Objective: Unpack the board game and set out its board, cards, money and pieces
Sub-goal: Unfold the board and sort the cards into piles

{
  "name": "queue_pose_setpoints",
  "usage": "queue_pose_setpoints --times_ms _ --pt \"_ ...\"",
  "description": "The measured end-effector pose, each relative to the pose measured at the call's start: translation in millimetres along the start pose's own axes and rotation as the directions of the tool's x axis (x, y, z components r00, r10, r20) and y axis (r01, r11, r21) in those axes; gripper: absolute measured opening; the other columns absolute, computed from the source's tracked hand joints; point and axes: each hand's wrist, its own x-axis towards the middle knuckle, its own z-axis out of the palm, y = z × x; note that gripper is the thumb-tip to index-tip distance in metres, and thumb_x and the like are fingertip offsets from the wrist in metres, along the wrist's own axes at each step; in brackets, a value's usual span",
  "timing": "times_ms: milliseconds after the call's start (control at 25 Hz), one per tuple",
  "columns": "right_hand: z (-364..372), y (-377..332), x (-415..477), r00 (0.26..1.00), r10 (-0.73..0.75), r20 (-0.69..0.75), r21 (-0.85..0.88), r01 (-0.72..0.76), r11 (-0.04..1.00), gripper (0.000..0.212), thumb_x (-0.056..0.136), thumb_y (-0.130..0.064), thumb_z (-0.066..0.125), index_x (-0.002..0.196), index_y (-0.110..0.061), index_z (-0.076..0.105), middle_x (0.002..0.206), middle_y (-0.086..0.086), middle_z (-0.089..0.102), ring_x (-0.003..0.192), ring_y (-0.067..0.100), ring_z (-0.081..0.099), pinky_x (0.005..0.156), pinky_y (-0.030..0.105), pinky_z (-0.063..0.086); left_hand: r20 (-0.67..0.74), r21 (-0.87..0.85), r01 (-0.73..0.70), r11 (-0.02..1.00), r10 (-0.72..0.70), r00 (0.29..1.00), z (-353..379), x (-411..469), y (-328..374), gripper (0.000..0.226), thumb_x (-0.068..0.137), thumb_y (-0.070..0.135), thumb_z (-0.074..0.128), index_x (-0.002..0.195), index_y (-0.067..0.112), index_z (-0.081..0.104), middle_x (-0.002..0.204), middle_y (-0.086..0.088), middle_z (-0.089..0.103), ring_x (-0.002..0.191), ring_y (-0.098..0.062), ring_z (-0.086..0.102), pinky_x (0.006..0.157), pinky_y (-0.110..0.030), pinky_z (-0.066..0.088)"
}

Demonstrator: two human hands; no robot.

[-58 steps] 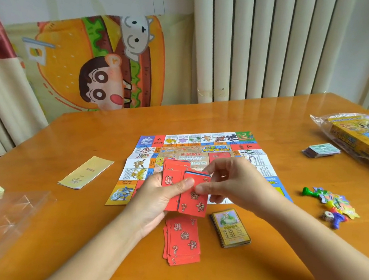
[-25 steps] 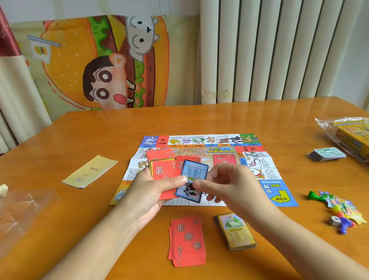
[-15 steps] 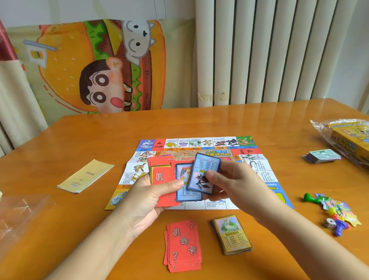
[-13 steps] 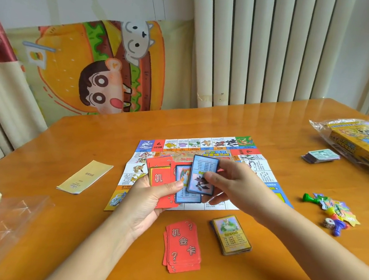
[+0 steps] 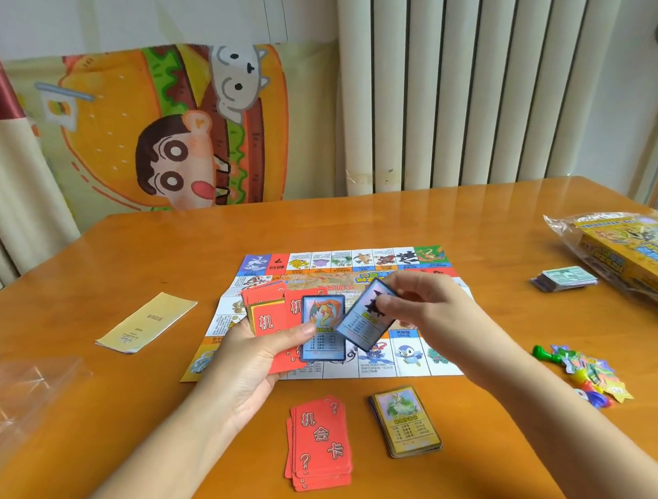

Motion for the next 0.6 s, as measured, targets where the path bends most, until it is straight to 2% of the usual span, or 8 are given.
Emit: queue_pose_setpoints --times_ms 80,160,240,280,400,480,560,600 --pt "-1 0 -1 0.996 -0.077 0.055 -0.250 0.088 0.964 0.015 0.093 -0.015 0.058 0.079 -0.012 0.063 0.075 0.008 0.062 0.070 0.032 0.053 0.062 0.040 0.041 0.018 0.030 -0.014 0.999 0.014 1.000 2 -2 0 0.038 0.064 0.003 0.074 0.100 0.012 0.067 0.095 -0.010 0.074 0.087 -0.026 0.070 0.081 -0.044 0.053" --pt "-2 -1 -2 0.990 -0.119 0.082 -0.396 0.142 0.907 0.013 0.089 -0.019 0.065 0.078 -0.012 0.065 0.069 0.001 0.064 0.065 0.022 0.058 0.060 0.033 0.044 0.041 0.061 -0.037 0.997 0.034 0.999 3 -4 -1 0.039 0.057 0.007 0.075 0.095 0.014 0.068 0.092 -0.008 0.074 0.084 -0.023 0.071 0.078 -0.040 0.056" --pt "-4 -1 -3 0.994 -0.105 0.041 -0.321 0.112 0.940 0.013 0.081 -0.021 0.075 0.071 -0.015 0.067 0.060 -0.005 0.063 0.056 0.011 0.056 0.052 0.019 0.042 0.069 0.067 -0.050 0.997 0.046 0.997 4 -6 -1 0.038 0.055 0.007 0.075 0.092 0.013 0.069 0.090 -0.008 0.074 0.081 -0.022 0.071 0.072 -0.036 0.057" --pt "-3 -1 -3 0.995 -0.099 0.017 -0.271 0.100 0.957 0.015 0.077 -0.022 0.078 0.069 -0.016 0.067 0.059 -0.005 0.064 0.055 0.010 0.057 0.051 0.017 0.043 0.087 0.061 -0.055 0.997 0.049 0.995 5 -7 -1 0.038 0.055 0.007 0.075 0.092 0.013 0.069 0.090 -0.008 0.075 0.080 -0.022 0.072 0.069 -0.034 0.058" --pt "6 5 2 0.997 -0.059 0.046 -0.108 0.064 0.992 0.010 0.076 -0.018 0.078 0.074 -0.015 0.069 0.075 0.009 0.072 0.069 0.022 0.066 0.068 0.034 0.055 0.127 0.044 -0.047 0.998 0.041 0.991 8 -11 -2 0.034 0.055 0.004 0.074 0.087 0.016 0.071 0.087 -0.007 0.075 0.076 -0.020 0.072 0.063 -0.032 0.058" --pt "5 7 5 0.998 0.003 0.070 -0.006 -0.003 1.000 0.006 0.080 -0.011 0.075 0.082 -0.013 0.070 0.084 0.015 0.073 0.077 0.027 0.068 0.077 0.043 0.055 0.136 0.034 -0.019 0.999 0.014 0.991 10 -12 -2 0.033 0.055 0.004 0.074 0.085 0.017 0.071 0.086 -0.008 0.075 0.075 -0.022 0.071 0.062 -0.032 0.057" --pt "-9 5 5 0.994 0.058 0.091 -0.046 -0.054 0.998 0.008 0.080 -0.010 0.074 0.087 -0.014 0.072 0.083 0.010 0.073 0.077 0.025 0.068 0.073 0.041 0.055 0.134 0.017 0.003 1.000 -0.005 0.991 10 -11 -2 0.035 0.057 0.004 0.074 0.089 0.016 0.069 0.087 -0.008 0.075 0.074 -0.022 0.071 0.059 -0.031 0.057" --pt "-17 4 4 0.984 0.093 0.149 -0.108 -0.078 0.991 0.008 0.080 -0.012 0.074 0.088 -0.015 0.074 0.081 0.007 0.074 0.073 0.021 0.067 0.068 0.033 0.056 0.126 0.007 0.013 1.000 -0.013 0.992 10 -11 -1 0.036 0.059 0.002 0.073 0.091 0.016 0.068 0.085 -0.007 0.075 0.072 -0.022 0.071 0.056 -0.030 0.057"
